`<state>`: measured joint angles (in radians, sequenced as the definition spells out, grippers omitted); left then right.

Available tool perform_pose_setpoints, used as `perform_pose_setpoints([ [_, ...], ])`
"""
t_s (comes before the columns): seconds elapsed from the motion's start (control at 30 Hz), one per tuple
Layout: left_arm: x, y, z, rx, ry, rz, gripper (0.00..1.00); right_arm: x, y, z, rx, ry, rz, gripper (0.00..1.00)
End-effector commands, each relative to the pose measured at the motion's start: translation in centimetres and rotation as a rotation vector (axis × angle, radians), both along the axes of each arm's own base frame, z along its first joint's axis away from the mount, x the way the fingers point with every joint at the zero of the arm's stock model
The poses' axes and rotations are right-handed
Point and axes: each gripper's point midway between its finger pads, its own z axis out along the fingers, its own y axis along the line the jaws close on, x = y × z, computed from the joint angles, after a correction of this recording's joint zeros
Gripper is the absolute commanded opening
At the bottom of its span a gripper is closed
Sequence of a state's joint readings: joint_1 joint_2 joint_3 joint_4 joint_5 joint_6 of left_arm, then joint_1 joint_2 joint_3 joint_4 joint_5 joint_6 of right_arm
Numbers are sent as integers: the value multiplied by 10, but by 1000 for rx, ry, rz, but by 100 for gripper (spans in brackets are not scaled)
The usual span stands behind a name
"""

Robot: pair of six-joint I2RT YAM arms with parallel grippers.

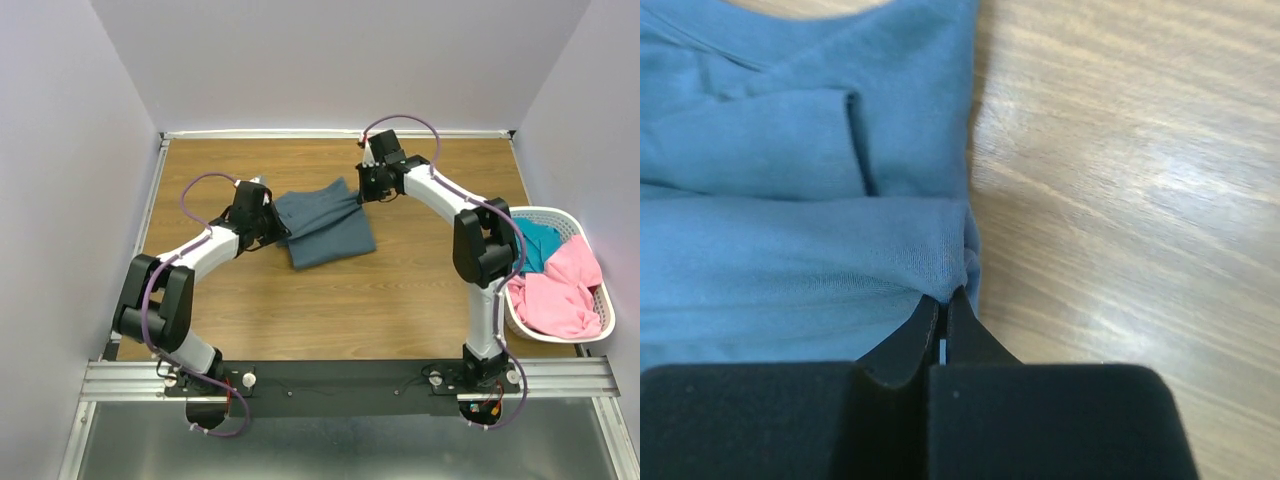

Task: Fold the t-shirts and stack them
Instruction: Fold the tshirt

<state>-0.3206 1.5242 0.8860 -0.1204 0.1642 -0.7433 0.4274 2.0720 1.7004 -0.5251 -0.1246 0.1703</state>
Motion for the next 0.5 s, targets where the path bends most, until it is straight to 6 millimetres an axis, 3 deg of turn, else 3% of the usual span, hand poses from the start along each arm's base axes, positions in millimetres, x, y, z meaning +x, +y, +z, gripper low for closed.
perform_pose_setpoints([
  [0.0,9,22,-21,39,30,111,0,22,-5,-16,-38,-34,-8,4],
  [0.13,19,31,-27,48,29,159,0,27,-2,-18,-31,-41,-3,6],
  [0.27,24,38,-29,54,21,187,0,29,-1,-18,-30,-46,1,21],
  [0.33,23,39,-27,48,19,189,0,29,-1,-9,-25,-62,2,32],
  [0.47,22,43,8,34,-69,207,18,21,2,23,-18,-121,11,54],
])
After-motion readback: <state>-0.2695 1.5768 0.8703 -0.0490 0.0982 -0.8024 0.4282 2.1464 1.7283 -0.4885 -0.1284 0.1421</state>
